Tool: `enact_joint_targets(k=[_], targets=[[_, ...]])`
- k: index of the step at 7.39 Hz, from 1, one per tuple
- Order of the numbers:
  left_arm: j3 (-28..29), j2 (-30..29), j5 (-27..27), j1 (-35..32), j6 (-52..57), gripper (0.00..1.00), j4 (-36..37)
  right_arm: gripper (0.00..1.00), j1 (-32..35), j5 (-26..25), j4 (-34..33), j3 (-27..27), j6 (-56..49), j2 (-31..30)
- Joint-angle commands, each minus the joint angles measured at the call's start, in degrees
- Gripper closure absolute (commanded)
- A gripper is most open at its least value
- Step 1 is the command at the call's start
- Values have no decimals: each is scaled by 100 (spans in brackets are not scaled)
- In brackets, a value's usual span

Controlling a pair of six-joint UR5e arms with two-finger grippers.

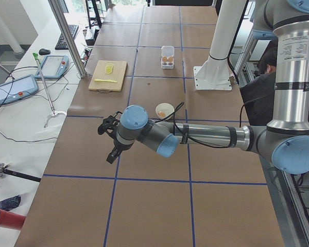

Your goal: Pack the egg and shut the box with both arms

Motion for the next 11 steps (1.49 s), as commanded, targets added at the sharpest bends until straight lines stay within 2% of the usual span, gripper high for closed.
enact_joint_targets(k=[1, 2, 3, 4, 6, 7, 8, 10, 11], targets=[[2, -7, -20, -6, 6, 0, -609, 0, 0, 25, -2, 87, 436, 77], [-50, 2, -54, 20, -12, 0, -959, 0, -43, 34, -10, 52, 454, 94], [-42, -6, -37, 290, -64, 0, -937, 0, -131, 25, 76, 61, 436, 94], [-59, -15, -20, 475, -621, 0, -928, 0, -167, 34, 425, -44, 462, 85], [-785, 142, 112, 1308, -2106, 0, -954, 0, -202, 43, 666, -124, 471, 85], [-1041, 160, 338, 1712, -2791, 0, -954, 0, -211, 43, 666, -124, 471, 59], [-1322, 178, 576, 2195, -3720, 4, -945, 0, -211, 43, 675, -124, 463, 33], [-1771, 187, 1417, 3406, -5680, 23, -919, 0, -202, 43, 675, -124, 462, 6], [-1877, 196, 1892, 3874, -5776, 23, -928, 0, -202, 34, 675, -124, 462, 6]])
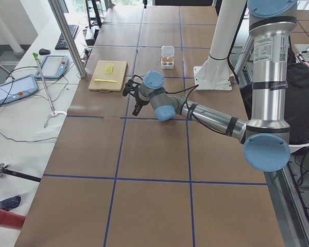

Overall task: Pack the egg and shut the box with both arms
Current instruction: 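Move the left gripper toward the brown egg in the white bowl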

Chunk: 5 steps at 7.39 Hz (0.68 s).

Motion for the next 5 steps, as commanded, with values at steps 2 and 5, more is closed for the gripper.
enact_joint_targets(k=[2, 5], targets=[[-200, 2, 1093, 1548, -536, 23, -36, 0, 4, -7, 1, 6, 0, -42], [-139, 221, 1227, 1780, 587, 23, -141, 0, 4, -7, 1, 6, -9, -51]])
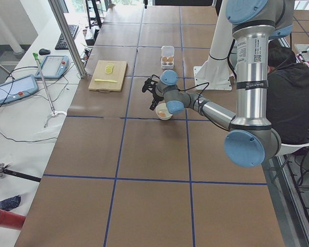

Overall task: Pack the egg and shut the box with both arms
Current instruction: 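Move the left gripper toward the brown egg in the white bowl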

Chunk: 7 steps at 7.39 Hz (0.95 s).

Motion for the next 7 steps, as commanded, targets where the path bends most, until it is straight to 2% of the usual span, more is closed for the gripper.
enact_joint_targets(k=[1, 4, 7], targets=[[63, 175, 43, 290, 420, 26, -106, 0, 0, 0, 0, 3, -3, -4], [203, 141, 254, 731, 412, 28, -106, 0, 0, 0, 0, -23, -12, -13], [326, 71, 254, 810, 411, 28, -106, 0, 0, 0, 0, -40, -21, -13]])
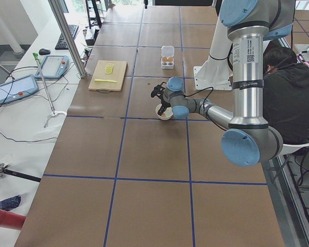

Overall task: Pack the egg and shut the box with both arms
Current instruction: 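Lower the left gripper into the bowl and close on the brown egg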

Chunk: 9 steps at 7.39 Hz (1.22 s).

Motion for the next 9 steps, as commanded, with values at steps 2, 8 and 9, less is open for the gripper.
enact_joint_targets(k=[2, 8, 9], targets=[[208, -234, 3, 69, 0, 28, 0, 0, 0, 0, 0, -2, -1, -1], [376, -331, 3, 148, 0, 28, 0, 0, 0, 0, 0, -2, -2, -53], [445, -358, 3, 157, 0, 28, 0, 0, 0, 0, 0, -2, -10, -53]])
